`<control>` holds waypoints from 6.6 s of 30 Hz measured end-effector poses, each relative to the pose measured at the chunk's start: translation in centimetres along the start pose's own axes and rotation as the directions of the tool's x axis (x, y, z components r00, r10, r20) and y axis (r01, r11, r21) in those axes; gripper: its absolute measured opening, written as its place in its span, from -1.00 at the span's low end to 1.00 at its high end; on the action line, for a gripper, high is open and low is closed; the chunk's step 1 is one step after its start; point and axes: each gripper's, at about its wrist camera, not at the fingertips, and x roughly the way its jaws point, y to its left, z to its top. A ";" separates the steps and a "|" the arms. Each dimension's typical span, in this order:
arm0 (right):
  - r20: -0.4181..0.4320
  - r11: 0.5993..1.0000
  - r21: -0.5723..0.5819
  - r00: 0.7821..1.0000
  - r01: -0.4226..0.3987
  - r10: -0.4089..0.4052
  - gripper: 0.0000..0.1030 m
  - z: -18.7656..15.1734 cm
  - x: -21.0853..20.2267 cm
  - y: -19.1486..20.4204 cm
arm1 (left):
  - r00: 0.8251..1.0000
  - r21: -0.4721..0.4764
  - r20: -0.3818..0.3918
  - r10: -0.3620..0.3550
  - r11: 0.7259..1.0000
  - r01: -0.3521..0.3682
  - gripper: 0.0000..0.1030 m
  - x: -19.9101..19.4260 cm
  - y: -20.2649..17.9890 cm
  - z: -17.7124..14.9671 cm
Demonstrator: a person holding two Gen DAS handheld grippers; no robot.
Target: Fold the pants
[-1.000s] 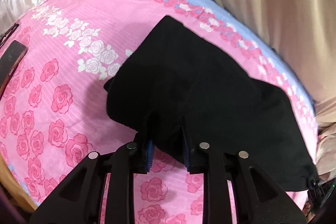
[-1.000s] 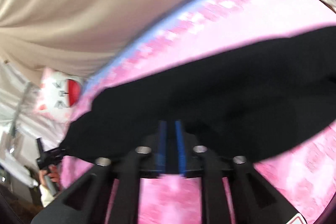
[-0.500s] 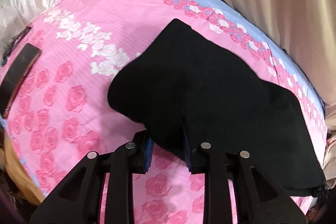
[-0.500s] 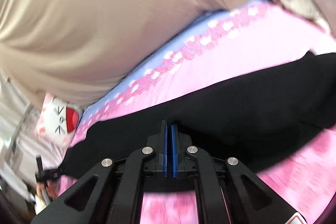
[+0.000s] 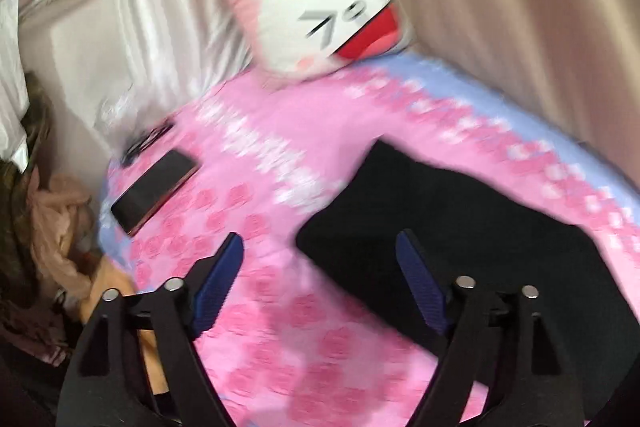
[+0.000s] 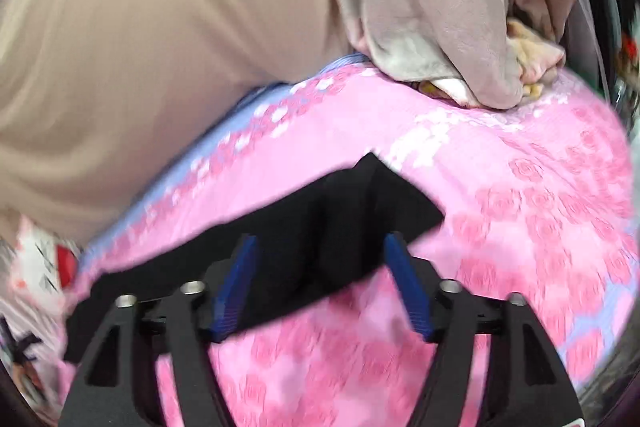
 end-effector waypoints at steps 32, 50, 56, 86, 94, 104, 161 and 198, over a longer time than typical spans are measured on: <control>-0.273 0.946 -0.253 0.953 -0.203 0.131 -0.87 8.0 6.2 1.9 | 0.903 0.487 -0.279 -0.327 0.763 0.426 0.60 -3.3 -28.3 -14.0; -0.161 0.945 -0.318 0.977 0.079 -0.136 -0.37 2.9 7.0 -1.7 | 0.889 0.503 -0.303 -0.343 0.735 0.455 0.61 -2.8 -30.8 -15.6; 0.020 0.901 -0.378 0.975 0.214 -0.223 -0.88 2.1 5.3 -0.1 | 0.898 0.500 -0.273 -0.344 0.747 0.438 0.61 -2.8 -29.8 -15.0; -0.071 0.936 -0.204 0.949 0.287 -0.307 -0.58 1.4 8.8 1.1 | 0.964 0.332 -0.075 -0.257 0.905 0.267 0.87 4.4 -17.7 -6.5; 0.010 0.914 -0.332 0.969 0.235 -0.245 -0.18 -3.5 5.3 8.6 | 0.988 -0.067 -0.118 -0.100 0.993 0.093 0.86 11.4 -0.9 -2.6; 0.040 0.902 -0.195 0.922 0.385 -0.385 -0.08 -1.8 4.3 3.3 | 0.984 -0.029 -0.135 -0.119 0.993 0.116 0.86 11.2 -2.7 -4.0; -0.588 0.489 -0.602 0.765 -0.632 0.265 0.00 -16.8 9.6 39.8 | 0.877 0.211 -0.164 -0.451 0.852 0.478 0.87 7.0 -9.8 -7.4; -0.722 0.552 -0.431 0.640 -0.714 0.263 -0.97 -14.8 24.5 50.9 | 0.930 0.166 -0.113 -0.350 0.916 0.365 0.90 9.1 -6.4 -7.9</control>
